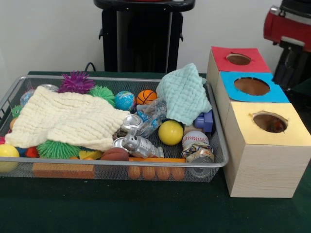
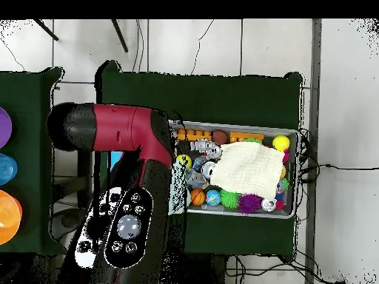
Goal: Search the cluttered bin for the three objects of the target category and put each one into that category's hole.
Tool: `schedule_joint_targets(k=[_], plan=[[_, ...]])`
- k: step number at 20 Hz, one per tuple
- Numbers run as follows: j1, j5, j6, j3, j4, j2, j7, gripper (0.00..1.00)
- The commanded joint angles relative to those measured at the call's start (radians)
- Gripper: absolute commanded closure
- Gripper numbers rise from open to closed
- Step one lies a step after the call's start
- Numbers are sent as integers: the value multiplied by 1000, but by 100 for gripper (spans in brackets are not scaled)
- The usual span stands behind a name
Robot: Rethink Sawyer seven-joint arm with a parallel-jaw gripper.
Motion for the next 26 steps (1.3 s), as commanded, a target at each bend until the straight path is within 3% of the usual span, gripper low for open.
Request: schedule_joint_targets(k=[1,4,6,7,18,26], plan=[[-89,-116,225,-18,-74,-60,-74,100],[-139,-143,309,11,-115,-69,-153,100],[-169,-156,290,46,-109,-80,-192,100],[-185,-176,286,72,-105,-90,-194,0],[-347,-180,66,184,85,-110,-247,0],[-436,-236,-19,234,146,-99,-240,0]])
